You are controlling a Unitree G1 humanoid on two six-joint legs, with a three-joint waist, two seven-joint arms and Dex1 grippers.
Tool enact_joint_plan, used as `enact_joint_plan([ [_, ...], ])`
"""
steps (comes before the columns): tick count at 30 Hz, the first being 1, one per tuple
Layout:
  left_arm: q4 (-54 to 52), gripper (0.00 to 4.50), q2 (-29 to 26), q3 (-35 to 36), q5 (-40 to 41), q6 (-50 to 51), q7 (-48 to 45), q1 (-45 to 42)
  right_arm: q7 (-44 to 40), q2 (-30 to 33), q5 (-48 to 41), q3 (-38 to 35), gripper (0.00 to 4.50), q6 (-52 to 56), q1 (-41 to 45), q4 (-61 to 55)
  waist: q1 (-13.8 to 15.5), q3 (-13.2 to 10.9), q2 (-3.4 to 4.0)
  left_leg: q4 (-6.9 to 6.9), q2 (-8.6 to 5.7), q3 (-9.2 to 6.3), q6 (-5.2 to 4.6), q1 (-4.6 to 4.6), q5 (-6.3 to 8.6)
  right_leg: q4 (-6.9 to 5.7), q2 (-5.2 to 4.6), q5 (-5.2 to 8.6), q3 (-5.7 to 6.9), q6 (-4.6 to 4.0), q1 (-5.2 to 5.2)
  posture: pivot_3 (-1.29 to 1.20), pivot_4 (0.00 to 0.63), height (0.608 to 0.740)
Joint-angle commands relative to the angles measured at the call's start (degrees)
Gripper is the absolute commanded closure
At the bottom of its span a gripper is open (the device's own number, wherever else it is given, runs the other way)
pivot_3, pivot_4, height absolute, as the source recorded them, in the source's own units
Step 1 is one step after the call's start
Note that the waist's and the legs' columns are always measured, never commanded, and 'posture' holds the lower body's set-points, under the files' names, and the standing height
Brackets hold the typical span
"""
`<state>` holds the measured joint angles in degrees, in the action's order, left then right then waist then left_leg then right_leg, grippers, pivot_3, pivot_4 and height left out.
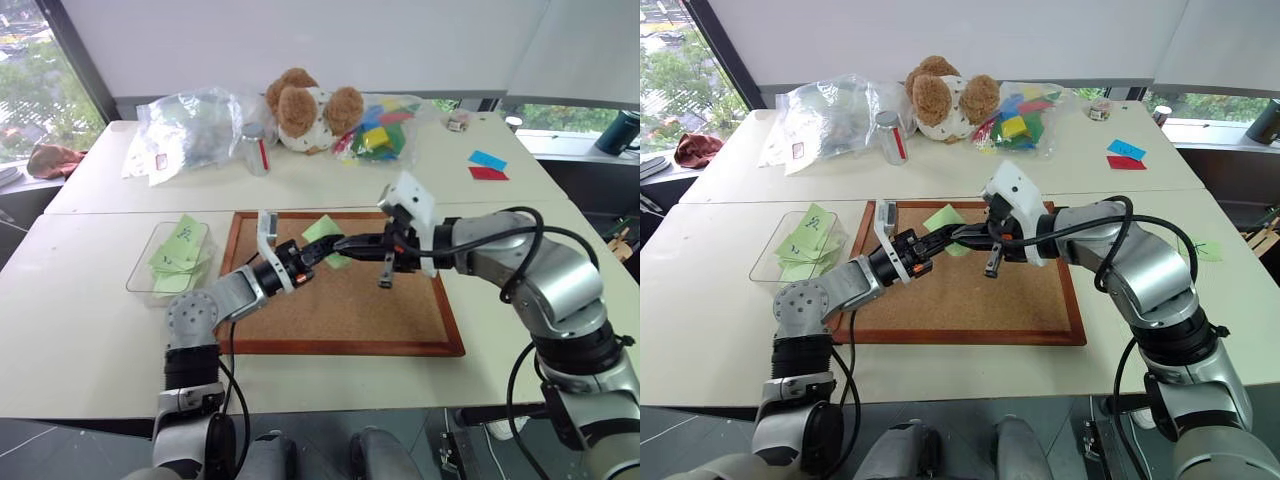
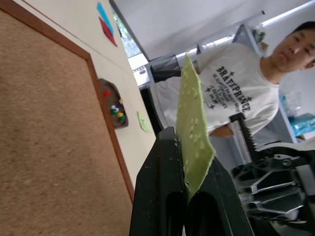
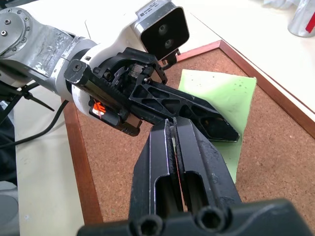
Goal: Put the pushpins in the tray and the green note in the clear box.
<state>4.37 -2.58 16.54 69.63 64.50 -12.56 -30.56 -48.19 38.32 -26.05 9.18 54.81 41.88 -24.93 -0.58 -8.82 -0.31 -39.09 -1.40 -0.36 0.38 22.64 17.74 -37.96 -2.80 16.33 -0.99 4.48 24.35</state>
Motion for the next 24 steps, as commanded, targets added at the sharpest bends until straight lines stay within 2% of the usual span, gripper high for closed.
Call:
enact_joint_plan([
  [1, -0.4, 4.49, -0.5, -0.5, -0.5, -0.9, -1.6, 0.4, 0.8, 0.9, -1.3, -3.1, 4.5, 0.2, 2.4, -2.8, 0.0, 0.0, 0.0, 0.0, 0.0, 0.0, 0.0, 0.0, 0.0, 0.0, 0.0, 0.0, 0.0, 0.0, 0.0, 0.0, 0.15, 0.74],
  [9, -0.6, 4.49, -0.3, 0.3, -0.6, -2.3, -1.5, 0.2, 2.0, 3.1, -0.4, -5.6, 4.5, -1.1, 2.4, 0.8, 0.1, 0.0, 0.0, 0.0, 0.0, 0.0, -0.01, 0.0, 0.0, 0.0, 0.0, 0.0, 0.0, 0.0, 0.0, 0.0, 0.15, 0.74],
  [17, -1.9, 4.49, -0.4, 1.7, 0.7, -3.0, 0.1, 0.0, 4.6, 8.0, 8.7, -8.1, 4.5, -11.5, 2.6, 26.1, 0.1, 0.0, -0.03, 0.02, -0.01, 0.01, -0.01, 0.0, 0.01, 0.02, -0.01, 0.0, 0.0, 0.0, -0.03, 0.0, 0.15, 0.74],
  [21, -3.1, 4.49, -0.4, 1.8, 1.3, -3.3, 0.8, 0.4, 6.3, 7.2, 12.8, -8.1, 4.5, -17.3, 6.0, 45.3, 0.0, 0.0, -0.03, 0.02, -0.02, 0.03, 0.0, 0.0, 0.0, 0.03, 0.0, 0.0, -0.01, 0.0, -0.02, 0.0, 0.15, 0.74],
  [24, -3.7, 4.49, -0.4, 1.7, 1.5, -3.5, 1.1, 0.8, 5.9, 6.1, 14.2, -7.9, 4.5, -20.1, 8.5, 54.2, -0.1, 0.0, -0.04, 0.02, -0.02, 0.06, 0.0, 0.0, -0.01, 0.03, 0.0, 0.0, -0.03, 0.0, -0.02, 0.0, 0.15, 0.74],
])
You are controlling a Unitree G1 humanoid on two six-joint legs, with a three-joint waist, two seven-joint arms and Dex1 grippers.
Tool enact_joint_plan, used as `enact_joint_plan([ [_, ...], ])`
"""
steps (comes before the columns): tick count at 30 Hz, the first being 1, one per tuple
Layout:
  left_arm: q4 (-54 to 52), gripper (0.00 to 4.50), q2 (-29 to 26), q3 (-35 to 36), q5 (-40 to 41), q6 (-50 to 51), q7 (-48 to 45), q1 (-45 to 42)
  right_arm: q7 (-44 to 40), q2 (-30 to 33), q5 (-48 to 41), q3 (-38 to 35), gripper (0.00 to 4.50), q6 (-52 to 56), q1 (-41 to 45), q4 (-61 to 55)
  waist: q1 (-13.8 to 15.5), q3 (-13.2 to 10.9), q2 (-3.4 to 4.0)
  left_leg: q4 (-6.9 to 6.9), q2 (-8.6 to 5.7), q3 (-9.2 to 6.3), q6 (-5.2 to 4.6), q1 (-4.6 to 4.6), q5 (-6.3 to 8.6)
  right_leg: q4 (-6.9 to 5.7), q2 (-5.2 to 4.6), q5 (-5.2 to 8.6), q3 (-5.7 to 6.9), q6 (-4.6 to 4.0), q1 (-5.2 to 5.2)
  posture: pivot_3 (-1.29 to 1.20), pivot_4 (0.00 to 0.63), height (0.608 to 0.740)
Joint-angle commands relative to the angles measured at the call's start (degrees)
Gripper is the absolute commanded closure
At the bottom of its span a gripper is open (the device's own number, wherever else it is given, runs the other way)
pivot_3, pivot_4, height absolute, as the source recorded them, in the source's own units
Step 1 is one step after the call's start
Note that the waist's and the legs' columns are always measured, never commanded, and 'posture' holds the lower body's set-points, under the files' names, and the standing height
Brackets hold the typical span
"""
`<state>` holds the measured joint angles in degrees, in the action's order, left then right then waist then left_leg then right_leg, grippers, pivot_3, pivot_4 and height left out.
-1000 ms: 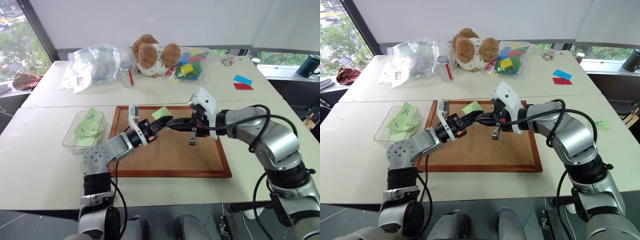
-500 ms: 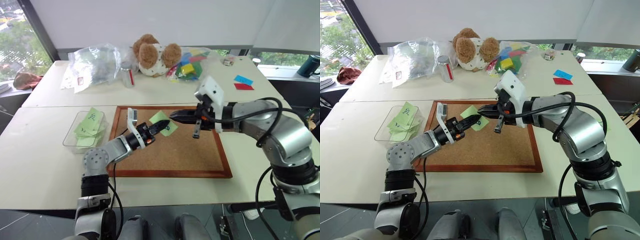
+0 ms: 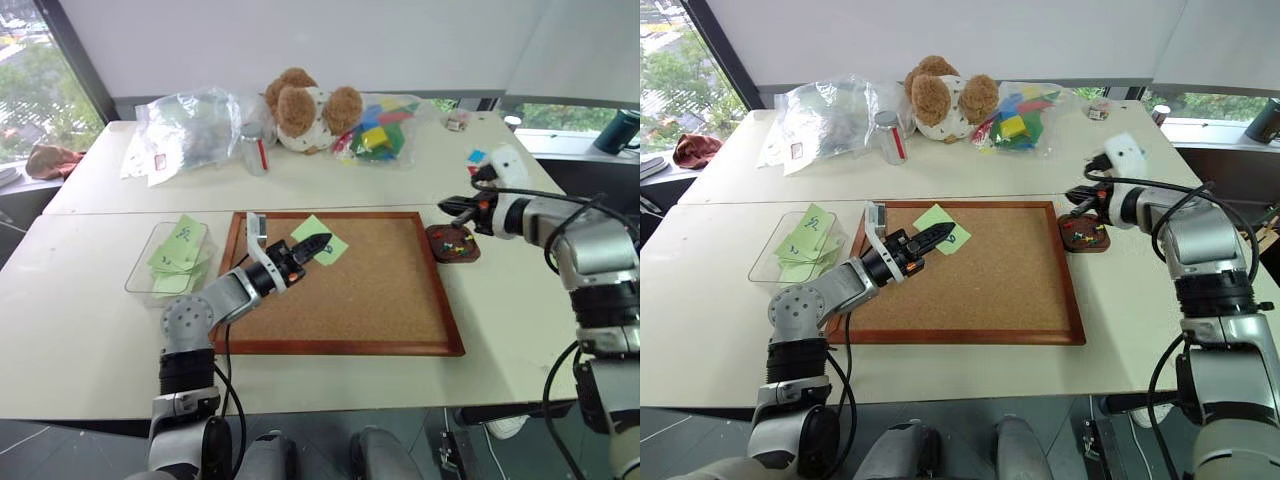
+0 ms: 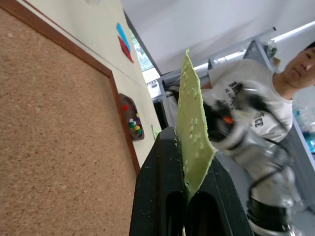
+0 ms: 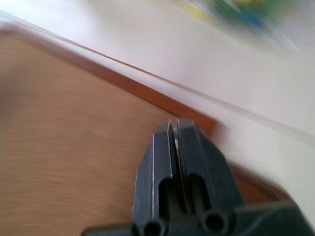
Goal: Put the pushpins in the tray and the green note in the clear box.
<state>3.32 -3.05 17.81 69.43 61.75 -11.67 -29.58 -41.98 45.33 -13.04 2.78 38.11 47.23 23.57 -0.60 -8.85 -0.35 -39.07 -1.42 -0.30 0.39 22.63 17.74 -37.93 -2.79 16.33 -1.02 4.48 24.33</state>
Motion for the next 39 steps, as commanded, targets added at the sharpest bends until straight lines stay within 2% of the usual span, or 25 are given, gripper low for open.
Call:
enact_joint_plan([
  [1, -2.8, 4.49, 0.1, 0.4, 1.8, -0.7, 0.3, -0.1, -0.7, -1.3, 1.4, -1.6, 4.5, -4.4, 3.7, 7.9, -0.2, 0.0, 0.0, 0.02, 0.01, 0.0, 0.0, -0.01, 0.0, 0.0, 0.02, 0.0, 0.0, 0.0, 0.0, 0.0, 0.15, 0.74],
  [10, -4.3, 4.49, 0.0, 0.2, 1.9, -0.9, 0.7, 0.8, -2.6, -3.6, 5.0, -1.0, 4.5, -10.7, 4.4, 20.6, 0.0, 0.0, 0.0, -0.02, 0.02, 0.01, 0.03, 0.0, -0.01, 0.0, 0.05, 0.0, -0.02, 0.0, 0.0, 0.0, 0.15, 0.74],
  [13, -4.5, 4.5, 0.0, 0.1, 1.9, -0.9, 0.7, 1.0, -3.2, -4.0, 5.5, -1.2, 3.62, -11.2, 3.9, 21.2, 0.0, 0.0, 0.0, -0.01, 0.02, 0.01, 0.03, 0.0, -0.02, -0.01, 0.06, 0.0, -0.02, 0.0, 0.0, 0.0, 0.15, 0.74],
  [20, -5.0, 4.5, 0.1, -0.1, 1.7, -0.9, 0.8, 1.5, -3.5, -3.4, 5.3, -2.4, 0.12, -10.2, 4.7, 19.2, 0.0, 0.0, 0.0, -0.01, 0.02, 0.02, 0.04, 0.0, -0.02, -0.01, 0.05, 0.0, -0.03, 0.0, 0.0, 0.0, 0.15, 0.74],
  [25, -5.8, 4.5, -0.3, -0.8, 1.0, -1.0, 0.5, 1.7, -4.9, -1.8, 4.7, -3.3, 0.04, -7.4, 3.7, 12.0, 0.0, 0.0, 0.0, -0.01, 0.02, 0.02, 0.04, 0.0, -0.02, -0.01, 0.06, 0.0, -0.03, 0.0, 0.0, 0.0, 0.15, 0.74],
  [28, -9.2, 4.5, -1.6, -1.9, -0.8, -1.9, 0.7, 1.9, -9.1, -0.4, 1.9, -3.2, 0.04, -3.5, 0.9, -0.7, 0.1, 0.0, 0.0, 0.0, 0.02, 0.01, 0.04, 0.0, -0.02, 0.0, 0.06, 0.0, -0.02, 0.0, 0.01, 0.0, 0.15, 0.74],
  [34, -18.8, 4.5, -2.0, 0.8, 1.7, -5.6, 8.4, 2.8, -16.4, 0.5, -5.7, -2.6, 0.04, 2.0, -5.8, -24.3, 0.0, 0.0, 0.0, 0.01, 0.03, -0.02, 0.04, 0.01, -0.01, 0.01, 0.05, 0.0, -0.03, 0.01, 0.0, 0.0, 0.15, 0.74],
  [39, -28.3, 4.5, -4.5, 4.0, 1.5, -10.4, 17.5, 4.2, -19.0, -0.7, -11.0, -1.7, 0.04, 5.0, -7.4, -33.4, 0.0, 0.0, -0.01, 0.01, 0.03, -0.03, 0.03, -0.01, -0.01, 0.0, 0.04, 0.0, -0.04, 0.01, 0.0, 0.0, 0.15, 0.74],
])
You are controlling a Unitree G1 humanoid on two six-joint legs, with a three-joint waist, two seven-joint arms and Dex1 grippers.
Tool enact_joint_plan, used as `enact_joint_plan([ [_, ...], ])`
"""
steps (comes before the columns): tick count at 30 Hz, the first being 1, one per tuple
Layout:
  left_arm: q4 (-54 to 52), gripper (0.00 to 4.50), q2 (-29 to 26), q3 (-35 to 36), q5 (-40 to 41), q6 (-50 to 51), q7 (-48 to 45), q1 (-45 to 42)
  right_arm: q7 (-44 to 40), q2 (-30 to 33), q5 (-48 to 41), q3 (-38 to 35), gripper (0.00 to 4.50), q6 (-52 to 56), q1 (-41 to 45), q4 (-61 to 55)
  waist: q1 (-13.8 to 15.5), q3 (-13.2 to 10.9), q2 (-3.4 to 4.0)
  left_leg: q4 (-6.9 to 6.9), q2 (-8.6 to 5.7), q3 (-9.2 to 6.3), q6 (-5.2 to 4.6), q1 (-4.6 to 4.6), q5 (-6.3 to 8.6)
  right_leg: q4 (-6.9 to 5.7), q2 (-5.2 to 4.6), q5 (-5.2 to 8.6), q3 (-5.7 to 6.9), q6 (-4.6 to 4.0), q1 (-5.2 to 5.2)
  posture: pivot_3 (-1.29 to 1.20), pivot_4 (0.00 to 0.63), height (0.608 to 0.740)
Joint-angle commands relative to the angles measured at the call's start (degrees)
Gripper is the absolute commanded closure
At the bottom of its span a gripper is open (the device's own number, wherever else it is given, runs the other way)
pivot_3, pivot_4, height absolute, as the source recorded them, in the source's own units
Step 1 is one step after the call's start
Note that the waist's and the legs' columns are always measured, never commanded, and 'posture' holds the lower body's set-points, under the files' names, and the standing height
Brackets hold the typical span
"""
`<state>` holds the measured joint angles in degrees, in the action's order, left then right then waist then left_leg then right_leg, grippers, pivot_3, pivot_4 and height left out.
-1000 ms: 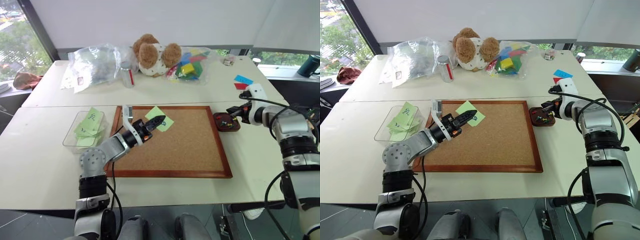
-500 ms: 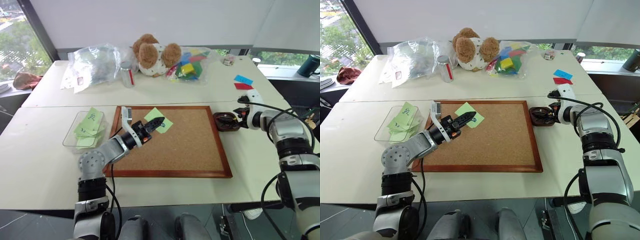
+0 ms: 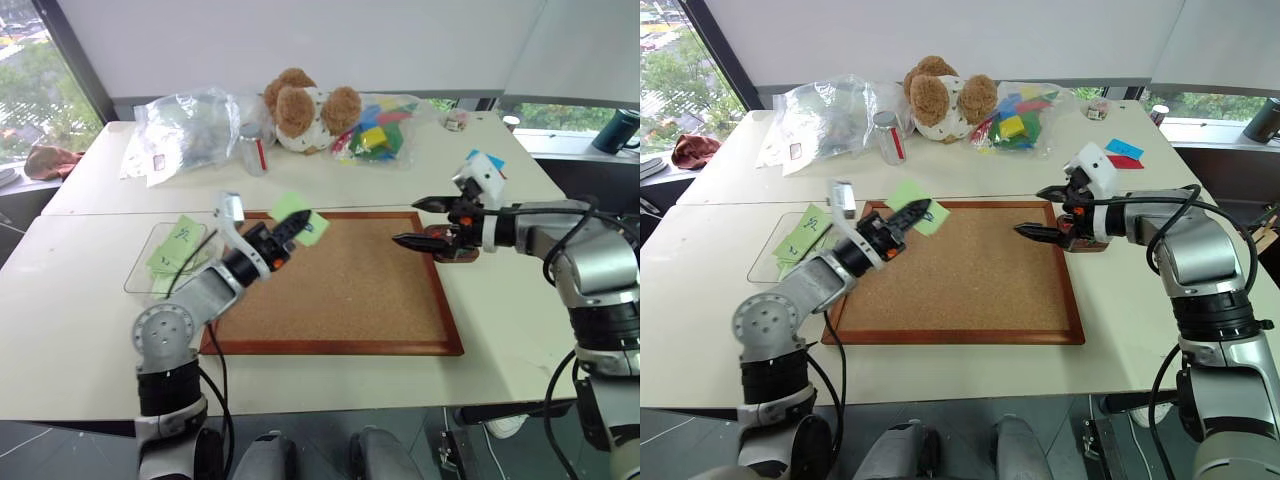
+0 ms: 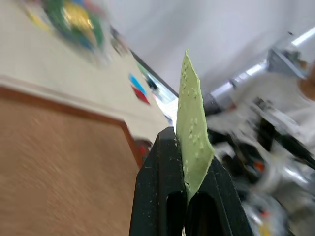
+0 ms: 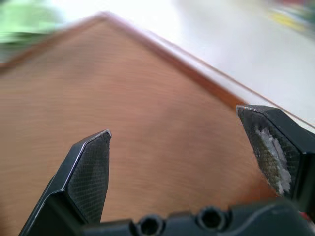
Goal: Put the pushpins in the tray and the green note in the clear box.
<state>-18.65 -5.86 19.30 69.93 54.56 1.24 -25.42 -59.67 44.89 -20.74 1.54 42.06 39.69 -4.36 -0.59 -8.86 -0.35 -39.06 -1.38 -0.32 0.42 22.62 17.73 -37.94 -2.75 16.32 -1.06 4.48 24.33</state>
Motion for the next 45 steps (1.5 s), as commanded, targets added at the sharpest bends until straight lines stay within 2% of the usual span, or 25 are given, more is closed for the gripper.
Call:
enact_joint_plan([
  [1, -8.0, 4.5, -3.2, 3.3, 0.2, -3.8, 6.4, 0.3, -1.6, -0.7, -4.1, -0.1, 0.04, 1.5, 0.0, -6.7, 0.0, 0.0, -0.02, 0.0, 0.0, -0.01, 0.0, 0.0, 0.0, 0.0, 0.0, 0.0, 0.0, 0.0, 0.0, 0.0, 0.15, 0.74],
  [6, -11.9, 4.5, -15.5, 8.5, -2.0, -4.1, 10.6, 3.3, -2.7, -2.2, -6.3, 2.0, 0.04, 2.0, 0.6, -9.8, 0.0, 0.0, -0.05, 0.02, 0.0, -0.01, -0.01, -0.01, 0.01, 0.0, -0.01, 0.0, 0.0, 0.0, 0.0, 0.0, 0.15, 0.74],
  [10, -8.4, 4.5, -27.8, 8.8, -7.6, -3.0, 5.9, 6.0, -5.0, -2.3, -7.8, 2.6, 0.04, 1.1, 0.8, -10.4, 0.1, -0.1, -0.12, 0.02, -0.01, -0.03, -0.05, -0.01, 0.03, 0.0, -0.02, 0.01, 0.01, -0.01, 0.01, 0.0, 0.15, 0.74],
  [13, -3.6, 4.5, -33.7, 6.6, -13.7, -4.1, 1.2, 6.7, -6.2, -1.8, -8.4, 3.0, 0.04, 0.5, 0.5, -11.2, 0.3, -0.1, -0.13, 0.02, -0.03, -0.04, -0.19, 0.0, 0.1, 0.05, -0.06, 0.01, 0.04, -0.03, -0.02, 0.0, 0.15, 0.74],
  [16, 1.7, 4.5, -36.6, 3.1, -20.7, -6.3, -3.2, 7.5, -6.5, -1.3, -8.2, 3.3, 0.04, -0.1, -0.3, -12.3, 0.3, -0.1, -0.12, 0.03, -0.03, -0.04, -0.3, 0.0, 0.17, 0.11, -0.08, 0.02, 0.05, -0.03, -0.04, 0.0, 0.15, 0.74],
  [23, 12.0, 4.5, -36.1, -3.3, -31.5, -9.5, -8.8, 4.9, -4.6, -0.9, -8.2, 2.6, 0.04, 0.1, -1.8, -14.1, 0.0, -0.1, -0.12, 0.17, -0.01, -0.04, -0.32, 0.06, 0.18, 0.19, -0.12, 0.02, 0.06, -0.03, 0.05, 0.0, 0.15, 0.74],
  [26, 15.1, 3.73, -36.1, -4.2, -34.0, -9.6, -10.7, 3.6, -3.7, -0.4, -8.3, 2.1, 0.0, 0.4, -2.3, -14.6, 0.0, -0.1, -0.13, 0.17, -0.01, -0.04, -0.32, 0.09, 0.18, 0.18, -0.12, 0.02, 0.06, -0.03, 0.08, 0.0, 0.15, 0.74],
  [31, 16.3, 1.44, -37.0, -4.7, -37.6, -8.8, -13.1, 2.7, -2.4, -0.2, -8.4, 1.8, 0.0, 0.4, -2.7, -15.1, -0.1, -0.1, -0.13, 0.18, -0.01, -0.04, -0.33, 0.16, 0.19, 0.18, -0.13, 0.01, 0.06, -0.03, 0.16, 0.0, 0.15, 0.74],
  [33, 16.2, 0.4, -37.1, -3.9, -38.5, -9.0, -13.6, 2.2, -1.9, -0.2, -8.4, 1.6, 0.0, 0.3, -2.8, -15.1, 0.0, -0.1, -0.13, 0.18, -0.01, -0.04, -0.33, 0.17, 0.19, 0.18, -0.13, 0.01, 0.06, -0.03, 0.16, 0.0, 0.15, 0.74],
  [34, 16.1, 0.04, -37.1, -3.6, -38.9, -9.1, -14.0, 1.9, -1.7, -0.2, -8.4, 1.6, 0.0, 0.3, -2.9, -15.1, 0.0, -0.1, -0.13, 0.18, -0.01, -0.04, -0.33, 0.17, 0.19, 0.18, -0.13, 0.01, 0.06, -0.03, 0.16, 0.0, 0.15, 0.74],
  [38, 15.3, 0.04, -37.9, -3.1, -41.0, -9.7, -15.0, 0.8, -1.4, -0.1, -8.5, 1.6, 0.0, 0.2, -2.9, -15.0, 0.0, -0.1, -0.12, 0.17, -0.01, -0.04, -0.38, 0.2, 0.21, 0.19, -0.14, 0.01, 0.06, -0.03, 0.17, 0.0, 0.15, 0.74],
  [41, 13.2, 0.04, -40.9, -2.5, -42.1, -10.0, -17.4, -0.9, -1.2, -0.3, -8.2, 1.9, 0.0, -0.2, -2.7, -14.4, 0.0, -0.1, -0.17, 0.17, -0.01, -0.04, -0.38, 0.22, 0.21, 0.19, -0.14, 0.01, 0.07, -0.02, 0.19, 0.0, 0.15, 0.74],
  [45, 10.6, 0.04, -42.2, -1.6, -39.6, -8.0, -21.6, -1.6, -1.3, 0.1, -7.6, 1.9, 0.0, -0.8, -2.6, -13.7, 0.0, -0.1, -0.18, 0.16, -0.01, -0.04, -0.37, 0.31, 0.21, 0.19, -0.15, 0.01, 0.08, -0.02, 0.27, 0.0, 0.15, 0.74],
])
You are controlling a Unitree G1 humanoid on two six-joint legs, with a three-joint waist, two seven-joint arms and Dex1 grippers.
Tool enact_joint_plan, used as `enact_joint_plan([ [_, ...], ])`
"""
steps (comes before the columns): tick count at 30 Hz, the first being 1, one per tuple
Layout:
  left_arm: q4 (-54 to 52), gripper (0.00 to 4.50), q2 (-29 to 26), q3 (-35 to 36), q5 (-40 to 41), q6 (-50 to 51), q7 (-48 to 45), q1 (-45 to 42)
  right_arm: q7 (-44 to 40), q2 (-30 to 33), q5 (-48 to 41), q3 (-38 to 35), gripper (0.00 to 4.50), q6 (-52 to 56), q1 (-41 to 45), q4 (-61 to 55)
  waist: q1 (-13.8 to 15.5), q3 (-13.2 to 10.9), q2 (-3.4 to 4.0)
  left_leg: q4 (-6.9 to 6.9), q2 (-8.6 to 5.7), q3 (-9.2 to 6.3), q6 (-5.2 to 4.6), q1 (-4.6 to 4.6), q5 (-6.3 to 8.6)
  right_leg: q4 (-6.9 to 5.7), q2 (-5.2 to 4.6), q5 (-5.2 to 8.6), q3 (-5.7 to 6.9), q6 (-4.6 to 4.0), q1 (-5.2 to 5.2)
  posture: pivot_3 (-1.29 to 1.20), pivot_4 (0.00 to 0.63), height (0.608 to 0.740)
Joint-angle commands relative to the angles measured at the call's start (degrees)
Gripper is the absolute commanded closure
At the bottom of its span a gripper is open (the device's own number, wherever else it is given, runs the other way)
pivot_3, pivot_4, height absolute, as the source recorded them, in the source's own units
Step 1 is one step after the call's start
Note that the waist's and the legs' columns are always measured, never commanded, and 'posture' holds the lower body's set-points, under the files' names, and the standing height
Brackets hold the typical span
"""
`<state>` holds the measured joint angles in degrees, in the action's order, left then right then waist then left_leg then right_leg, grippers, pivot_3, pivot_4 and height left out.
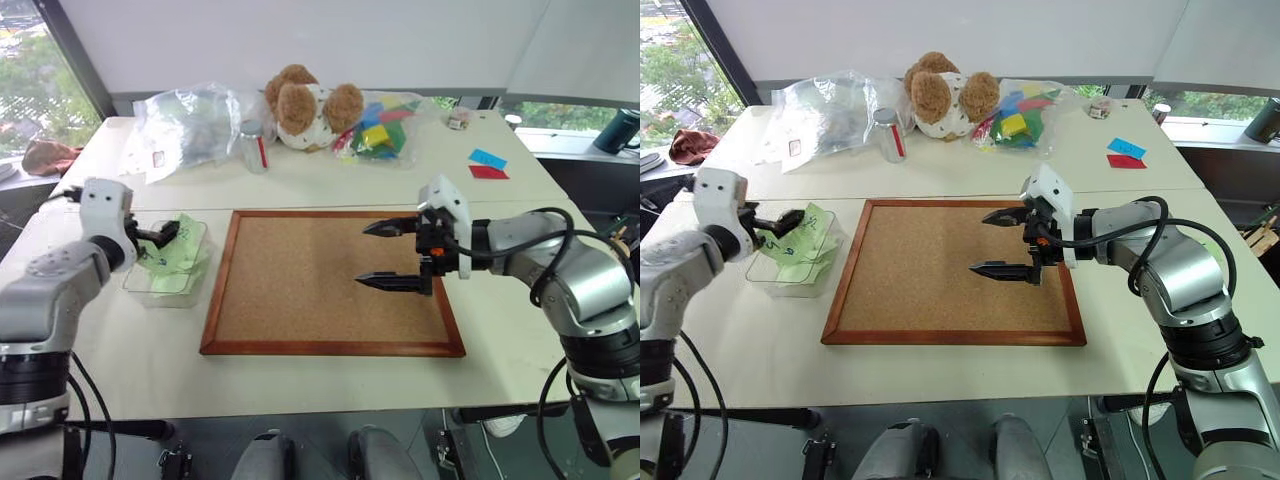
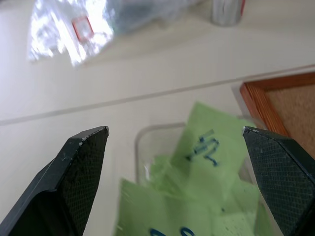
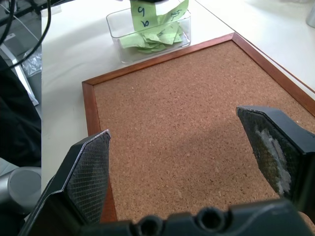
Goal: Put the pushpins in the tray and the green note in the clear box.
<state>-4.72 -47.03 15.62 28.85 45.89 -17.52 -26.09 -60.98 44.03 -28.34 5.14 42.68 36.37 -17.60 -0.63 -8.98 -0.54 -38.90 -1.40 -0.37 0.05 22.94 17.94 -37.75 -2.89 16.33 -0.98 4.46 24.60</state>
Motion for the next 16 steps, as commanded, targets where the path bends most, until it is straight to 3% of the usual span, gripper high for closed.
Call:
enact_joint_plan([
  [1, -3.9, 0.04, -0.8, 2.5, 2.5, 1.5, -3.5, -1.2, 0.0, 1.1, 0.1, -1.8, 0.0, -1.6, 0.7, -0.2, 0.0, 0.0, 0.01, 0.0, 0.0, 0.0, 0.0, 0.0, 0.0, 0.02, -0.01, 0.0, 0.0, 0.0, 0.0, 0.0, 0.15, 0.74],
  [8, -12.6, 0.04, -0.5, 2.7, 14.3, 9.3, -14.0, 0.1, -0.3, 3.9, -0.1, -2.8, 0.0, -1.5, -0.7, 0.2, 0.0, 0.0, 0.0, -0.08, 0.0, 0.0, -0.01, 0.08, 0.0, 0.02, -0.01, 0.0, 0.02, 0.0, 0.01, 0.0, 0.15, 0.74],
  [16, -19.8, 0.04, -2.1, 0.2, 18.4, 7.2, -26.6, 9.0, 0.8, 6.8, 0.4, -4.3, 0.0, -1.2, -5.4, 0.3, -0.2, 0.0, 0.01, -0.08, 0.01, 0.0, -0.02, 0.06, 0.01, 0.01, -0.01, 0.0, 0.02, 0.0, 0.01, 0.0, 0.15, 0.74],
])
